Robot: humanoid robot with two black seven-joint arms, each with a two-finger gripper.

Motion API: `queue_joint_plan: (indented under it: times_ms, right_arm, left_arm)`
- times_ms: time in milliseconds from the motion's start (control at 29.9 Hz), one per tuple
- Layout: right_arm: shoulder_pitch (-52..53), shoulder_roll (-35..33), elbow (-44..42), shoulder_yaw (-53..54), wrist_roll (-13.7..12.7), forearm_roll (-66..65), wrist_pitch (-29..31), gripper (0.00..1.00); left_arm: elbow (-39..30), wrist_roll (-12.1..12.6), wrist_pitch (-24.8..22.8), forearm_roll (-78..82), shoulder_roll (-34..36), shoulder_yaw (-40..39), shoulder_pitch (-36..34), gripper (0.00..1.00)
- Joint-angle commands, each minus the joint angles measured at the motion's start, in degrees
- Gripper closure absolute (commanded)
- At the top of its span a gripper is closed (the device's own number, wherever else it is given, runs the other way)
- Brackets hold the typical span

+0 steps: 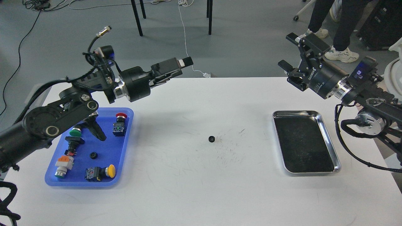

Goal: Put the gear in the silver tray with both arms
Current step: 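Reach the right gripper toward the black gear on the table, then lower the right gripper and grasp the black gear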

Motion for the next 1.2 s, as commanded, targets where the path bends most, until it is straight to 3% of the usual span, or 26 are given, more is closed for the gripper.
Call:
queue_joint_plan:
  times_ms: [0,201,334,434,602,769,869,1170]
  right_arm:
    - [4.27,-0.10,-0.05,-3.89,-0.02,-11.62,2.25,0.02]
    - [22.45,4.45,-0.22,-26.20,-0.02,-24.20,2.61,0.02]
    - [30.81,13.15,-1.10,-36.58,-0.02,-30.79,2.43,0.02]
    - [34.08,19.48,-3.64,-41.78,-0.02,-36.42,1.73,0.02]
    - [34.44,29.15,-9.27,-46.88,-0.02,-39.77,-1.68,0.02]
    - [31.28,35.84,-12.78,-55.31,-0.02,-39.77,-14.94,0.03]
    - [28.99,37.17,-14.98,-56.64,-0.02,-39.69,-18.65,0.03]
    - [25.30,37.43,-16.83,-56.56,-0.02,-39.60,-22.26,0.03]
  left_arm:
    - [-1.35,-0.02,0.44,-4.68,0.66,-9.05,6.87,0.02]
    - [-2.49,0.04,-0.26,-11.43,-0.04,-19.79,13.38,0.02]
    - [-2.40,5.03,-0.26,-19.61,-0.57,-21.38,14.53,0.02]
    - [-2.49,5.84,-0.35,-20.59,-1.18,-23.22,15.41,0.02]
    - [-2.49,5.84,-0.35,-20.59,-1.45,-23.58,15.85,0.02]
    - [-3.02,5.92,-0.35,-20.59,-1.36,-23.58,15.85,0.02]
    - [-3.55,6.01,-0.27,-20.59,-1.36,-23.58,15.85,0.02]
    - [-3.81,6.01,-0.26,-20.59,-2.68,-23.67,16.64,0.02]
